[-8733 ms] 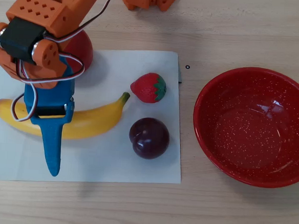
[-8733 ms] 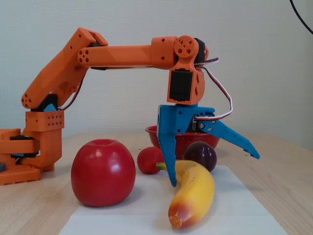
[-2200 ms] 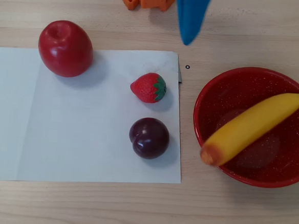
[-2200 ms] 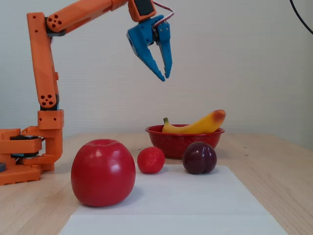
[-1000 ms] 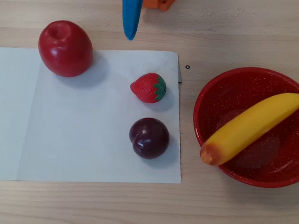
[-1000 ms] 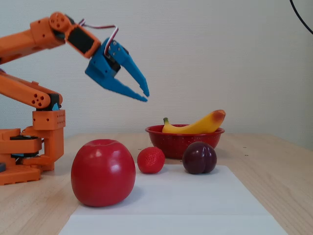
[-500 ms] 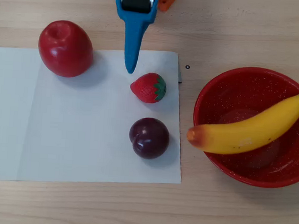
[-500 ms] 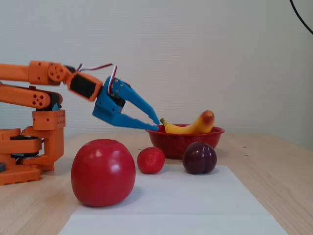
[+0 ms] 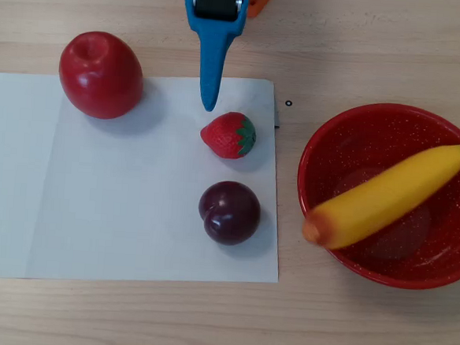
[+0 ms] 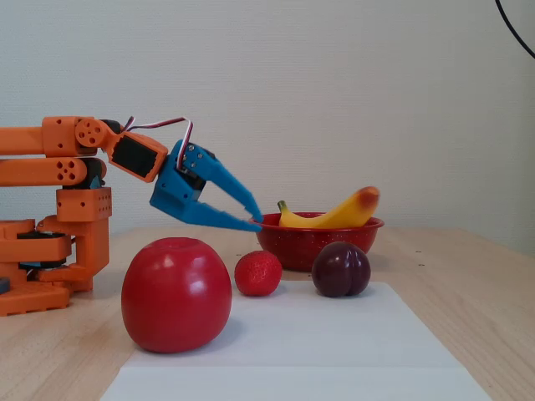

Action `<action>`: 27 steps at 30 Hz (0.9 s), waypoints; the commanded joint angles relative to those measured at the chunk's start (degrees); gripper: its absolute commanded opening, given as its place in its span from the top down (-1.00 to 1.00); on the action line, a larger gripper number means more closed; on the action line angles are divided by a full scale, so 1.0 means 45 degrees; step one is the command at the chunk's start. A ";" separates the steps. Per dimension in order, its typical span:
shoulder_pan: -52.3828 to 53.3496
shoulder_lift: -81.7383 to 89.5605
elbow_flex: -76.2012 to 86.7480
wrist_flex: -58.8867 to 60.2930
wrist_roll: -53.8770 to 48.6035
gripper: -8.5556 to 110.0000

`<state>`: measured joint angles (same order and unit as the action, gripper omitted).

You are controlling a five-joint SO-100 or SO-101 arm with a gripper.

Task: Grasp the banana and put it in the red bowl

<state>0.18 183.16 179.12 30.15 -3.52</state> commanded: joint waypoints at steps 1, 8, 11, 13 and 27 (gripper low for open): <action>-0.0020 0.0684 0.0176 0.0918 -0.0469 0.85; -0.0137 0.1230 0.0176 0.3164 -0.1738 0.85; -0.0215 0.1230 0.0176 0.4023 -0.1914 0.85; -0.0273 0.1230 0.0176 0.4766 -0.1797 0.85; -0.0391 0.1230 0.0176 0.5039 -0.2090 0.85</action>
<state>-1.05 187.65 179.38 52.73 -11.78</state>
